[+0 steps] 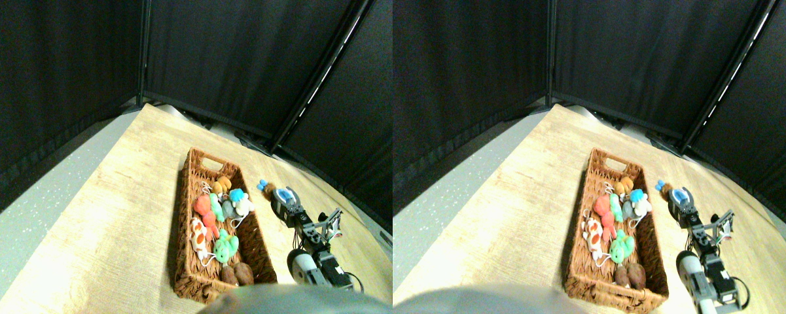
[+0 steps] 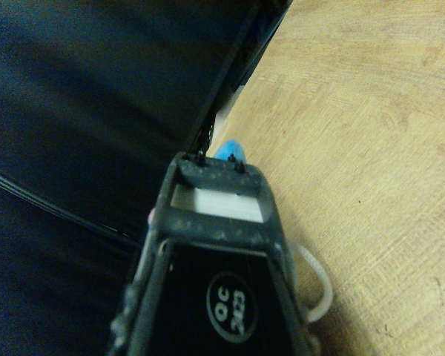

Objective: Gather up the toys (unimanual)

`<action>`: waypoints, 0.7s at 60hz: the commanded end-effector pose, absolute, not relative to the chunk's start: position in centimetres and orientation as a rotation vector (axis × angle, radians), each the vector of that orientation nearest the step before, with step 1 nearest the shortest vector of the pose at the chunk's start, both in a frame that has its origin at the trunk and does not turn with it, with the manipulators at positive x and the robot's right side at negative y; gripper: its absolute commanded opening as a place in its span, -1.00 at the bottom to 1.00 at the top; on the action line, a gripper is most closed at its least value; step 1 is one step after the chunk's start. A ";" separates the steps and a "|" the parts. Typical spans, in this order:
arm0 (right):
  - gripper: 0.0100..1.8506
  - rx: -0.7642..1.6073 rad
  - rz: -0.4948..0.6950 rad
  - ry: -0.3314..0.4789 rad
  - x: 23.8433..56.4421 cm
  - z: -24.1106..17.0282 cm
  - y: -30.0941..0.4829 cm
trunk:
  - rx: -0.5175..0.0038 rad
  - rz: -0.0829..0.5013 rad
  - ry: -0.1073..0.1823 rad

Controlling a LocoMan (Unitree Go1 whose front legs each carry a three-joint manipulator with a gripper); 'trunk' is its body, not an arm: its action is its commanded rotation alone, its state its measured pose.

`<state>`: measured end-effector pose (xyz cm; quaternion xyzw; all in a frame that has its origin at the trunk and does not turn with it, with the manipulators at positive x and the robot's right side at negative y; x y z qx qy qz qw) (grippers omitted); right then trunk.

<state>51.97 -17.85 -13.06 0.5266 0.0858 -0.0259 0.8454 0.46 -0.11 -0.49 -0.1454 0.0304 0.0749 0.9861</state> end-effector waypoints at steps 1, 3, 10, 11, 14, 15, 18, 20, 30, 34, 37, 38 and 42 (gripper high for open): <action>-0.95 1.154 -0.016 0.162 51.8 -12.2 -17.2 | -0.310 0.171 0.022; -0.95 1.170 -0.011 0.168 51.8 -12.1 -16.9 | -0.314 0.173 0.020; -0.95 1.181 0.039 0.180 51.7 -12.0 -16.0 | -0.329 0.182 0.016; -0.95 1.181 0.039 0.180 51.7 -12.0 -16.0 | -0.332 0.183 0.016; -0.95 1.179 0.038 0.179 51.4 -11.9 -15.3 | -0.342 0.189 0.011; -0.95 1.170 0.034 0.179 51.3 -12.0 -15.0 | -0.343 0.190 0.011; -0.95 1.159 0.034 0.187 51.1 -12.0 -14.6 | -0.349 0.193 0.013; -0.95 1.175 0.052 0.204 51.0 -12.0 -14.2 | -0.353 0.197 0.012; -0.95 1.206 0.106 0.260 50.7 -12.1 -12.9 | -0.372 0.207 0.012; -0.95 1.220 0.106 0.271 50.3 -12.1 -12.3 | -0.377 0.209 0.013; -0.95 1.220 0.110 0.277 50.1 -12.1 -12.0 | -0.379 0.209 0.011; -0.95 1.224 0.112 0.280 50.0 -12.1 -11.8 | -0.380 0.210 0.012; -0.95 1.217 0.109 0.287 49.8 -12.1 -11.4 | -0.383 0.210 0.012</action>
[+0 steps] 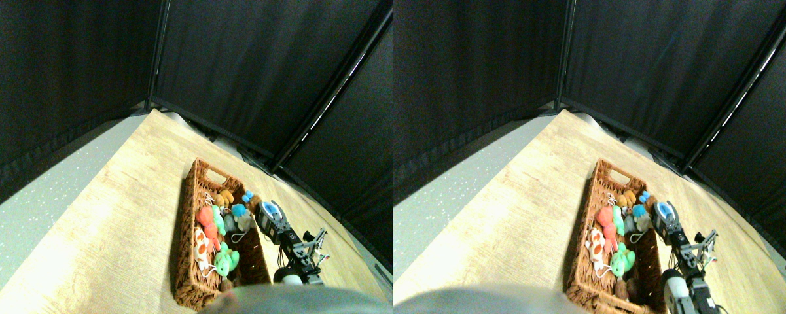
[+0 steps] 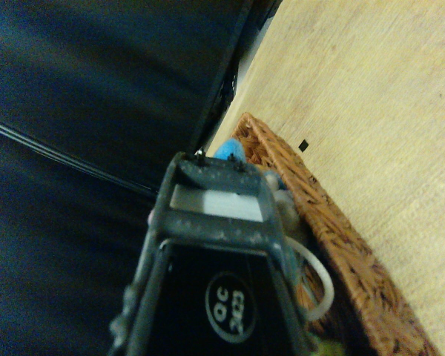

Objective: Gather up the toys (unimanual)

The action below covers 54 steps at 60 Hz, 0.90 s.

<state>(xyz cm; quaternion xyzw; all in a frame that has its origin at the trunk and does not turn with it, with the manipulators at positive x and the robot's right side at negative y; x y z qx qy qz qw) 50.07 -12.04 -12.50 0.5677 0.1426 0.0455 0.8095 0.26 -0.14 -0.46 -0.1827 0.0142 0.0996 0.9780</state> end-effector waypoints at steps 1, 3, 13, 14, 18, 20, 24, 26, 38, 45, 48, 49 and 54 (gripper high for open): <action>-0.95 1.210 0.112 0.287 49.7 -12.2 -11.3 | -0.384 0.211 0.011; -0.95 1.208 0.110 0.291 49.5 -12.2 -11.1 | -0.386 0.213 0.011; -0.95 1.260 0.082 0.305 49.0 -12.5 -10.6 | -0.386 0.213 0.014; -0.95 1.260 0.082 0.305 49.0 -12.5 -10.6 | -0.386 0.213 0.014; -0.95 1.258 0.082 0.306 49.0 -12.7 -10.6 | -0.387 0.213 0.015; -0.95 1.259 0.076 0.304 49.0 -12.7 -10.7 | -0.387 0.213 0.015; -0.95 1.260 0.070 0.307 48.9 -12.7 -10.7 | -0.385 0.211 0.017; -0.74 1.258 0.062 0.332 48.9 -12.6 -10.8 | -0.384 0.210 0.018; 0.17 1.221 0.047 0.352 49.1 -12.4 -11.1 | -0.383 0.210 0.023; 0.23 1.204 0.030 0.328 49.2 -12.3 -11.4 | -0.377 0.204 0.029; 0.24 1.201 0.035 0.314 49.2 -12.3 -11.5 | -0.373 0.199 0.030; 0.23 1.196 0.038 0.305 49.2 -12.2 -11.6 | -0.371 0.197 0.031; 0.13 1.195 0.038 0.273 49.6 -12.1 -12.1 | -0.358 0.186 0.033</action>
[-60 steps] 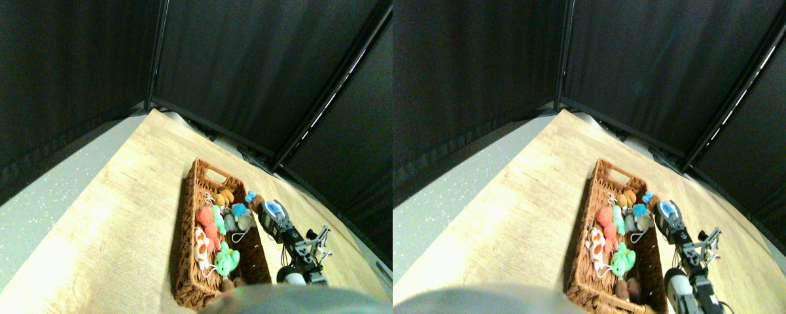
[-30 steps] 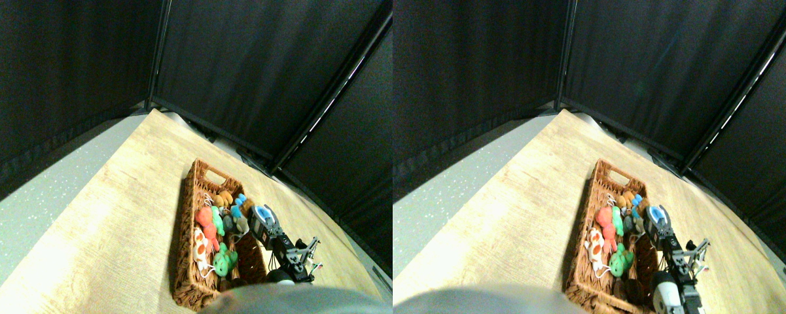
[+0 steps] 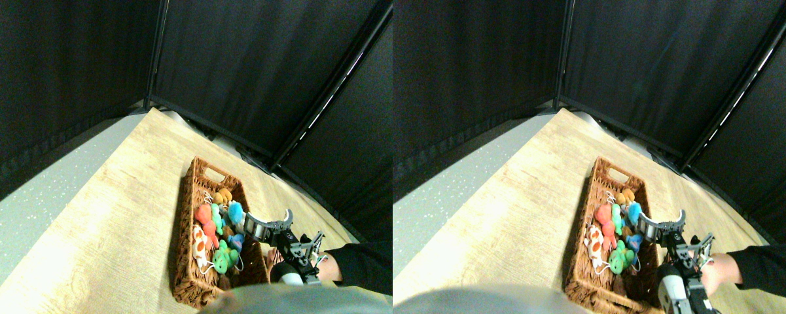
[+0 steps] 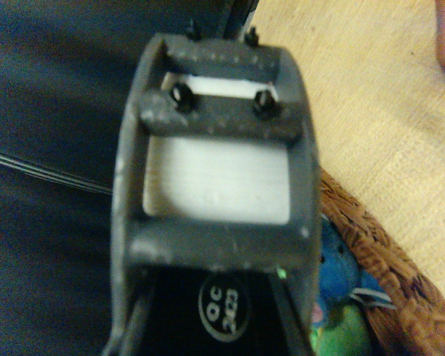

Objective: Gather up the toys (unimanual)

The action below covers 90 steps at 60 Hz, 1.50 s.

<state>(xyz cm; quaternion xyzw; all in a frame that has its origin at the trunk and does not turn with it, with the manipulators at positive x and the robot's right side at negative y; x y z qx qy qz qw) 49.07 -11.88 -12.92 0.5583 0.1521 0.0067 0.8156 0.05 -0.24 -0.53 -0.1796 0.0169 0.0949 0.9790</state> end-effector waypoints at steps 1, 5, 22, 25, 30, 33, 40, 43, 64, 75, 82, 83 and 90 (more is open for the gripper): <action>0.10 1.200 0.031 0.264 49.7 -12.0 -12.3 | -0.356 0.184 0.033; 0.00 1.190 0.018 0.211 49.9 -11.7 -12.8 | -0.341 0.170 0.034; -0.27 1.128 -0.030 0.052 51.1 -10.5 -17.3 | -0.294 0.124 0.036; -0.25 1.155 -0.052 0.041 50.9 -10.5 -17.8 | -0.287 0.116 0.040; -0.18 1.156 -0.074 0.017 50.9 -10.6 -18.8 | -0.274 0.105 0.043; -0.19 1.153 -0.086 0.000 50.8 -10.7 -19.5 | -0.264 0.096 0.046; -0.19 1.165 -0.117 -0.028 50.3 -11.1 -20.5 | -0.246 0.083 0.052; -0.19 1.172 -0.123 -0.037 50.1 -11.3 -20.8 | -0.239 0.079 0.053; -0.18 1.274 -0.198 -0.066 46.0 -13.9 -23.0 | -0.210 0.058 0.064; -0.21 1.307 -0.243 -0.084 44.4 -14.8 -23.6 | -0.206 0.060 0.061; -0.16 1.296 -0.313 -0.101 43.5 -15.4 -23.8 | -0.205 0.060 0.060; -0.16 1.296 -0.313 -0.101 43.5 -15.4 -23.8 | -0.205 0.060 0.060; -0.13 1.327 -0.333 -0.108 43.0 -16.2 -23.7 | -0.208 0.062 0.060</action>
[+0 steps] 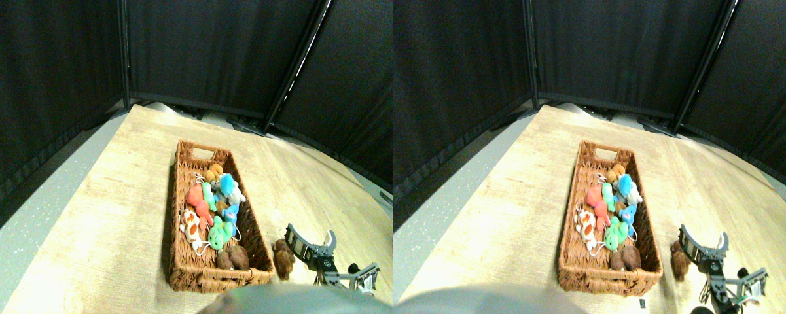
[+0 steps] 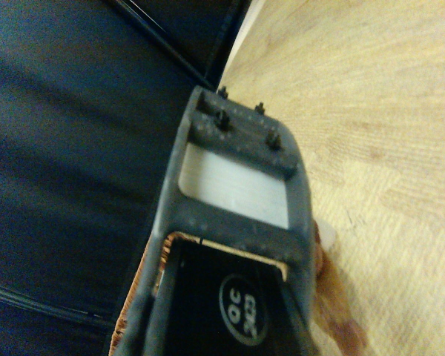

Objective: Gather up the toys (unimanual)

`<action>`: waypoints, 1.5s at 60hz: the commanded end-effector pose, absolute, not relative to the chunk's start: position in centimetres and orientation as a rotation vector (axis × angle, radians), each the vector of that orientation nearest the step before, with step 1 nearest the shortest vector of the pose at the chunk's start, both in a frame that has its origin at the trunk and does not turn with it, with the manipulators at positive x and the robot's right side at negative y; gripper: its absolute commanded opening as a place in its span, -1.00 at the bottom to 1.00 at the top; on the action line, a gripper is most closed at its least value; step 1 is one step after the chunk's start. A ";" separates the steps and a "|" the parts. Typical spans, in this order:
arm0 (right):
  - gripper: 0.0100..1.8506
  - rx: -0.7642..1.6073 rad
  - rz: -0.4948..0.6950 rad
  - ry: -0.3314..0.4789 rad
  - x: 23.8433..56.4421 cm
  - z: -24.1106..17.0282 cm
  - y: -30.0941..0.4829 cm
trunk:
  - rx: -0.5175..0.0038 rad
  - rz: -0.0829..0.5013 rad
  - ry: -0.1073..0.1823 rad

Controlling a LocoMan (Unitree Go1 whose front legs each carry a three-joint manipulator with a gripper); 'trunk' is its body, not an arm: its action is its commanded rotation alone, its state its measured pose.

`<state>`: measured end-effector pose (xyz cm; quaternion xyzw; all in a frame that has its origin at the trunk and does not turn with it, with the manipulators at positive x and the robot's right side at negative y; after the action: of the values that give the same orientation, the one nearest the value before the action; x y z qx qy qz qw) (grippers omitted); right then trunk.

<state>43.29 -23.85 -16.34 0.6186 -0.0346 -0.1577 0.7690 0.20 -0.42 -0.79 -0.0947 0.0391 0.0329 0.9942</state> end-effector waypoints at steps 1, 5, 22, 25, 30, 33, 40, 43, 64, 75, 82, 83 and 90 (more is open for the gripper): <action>-0.13 1.316 -0.335 -0.111 43.0 -16.3 -23.7 | -0.209 0.065 0.062; -0.13 1.306 -0.335 -0.106 42.8 -16.6 -23.7 | -0.212 0.067 0.061; -0.07 1.366 -0.396 -0.091 42.6 -18.9 -24.0 | -0.217 0.078 0.064; -0.05 1.381 -0.391 -0.076 42.8 -19.2 -24.1 | -0.219 0.078 0.066; -0.09 1.403 -0.409 -0.072 42.9 -19.9 -24.3 | -0.219 0.081 0.067; -0.09 1.415 -0.413 -0.069 43.0 -20.4 -24.4 | -0.220 0.081 0.070; -0.15 1.430 -0.432 -0.060 43.3 -21.0 -24.5 | -0.218 0.077 0.069; -0.15 1.421 -0.441 -0.061 43.5 -21.3 -24.7 | -0.216 0.078 0.070; -0.28 1.430 -0.469 -0.032 44.9 -23.2 -25.3 | -0.218 0.081 0.078; -0.34 1.455 -0.477 -0.001 45.3 -23.7 -25.1 | -0.223 0.087 0.081; -0.39 1.477 -0.486 0.003 45.6 -24.2 -25.4 | -0.224 0.090 0.082; -0.39 1.477 -0.486 0.003 45.6 -24.2 -25.4 | -0.224 0.090 0.082; -0.54 1.445 -0.521 0.003 45.9 -24.2 -25.4 | -0.223 0.091 0.082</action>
<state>45.75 -25.13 -24.15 0.6708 0.0075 -0.2232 0.7072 -0.18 -0.35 -0.77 -0.1040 0.0371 0.0415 0.9930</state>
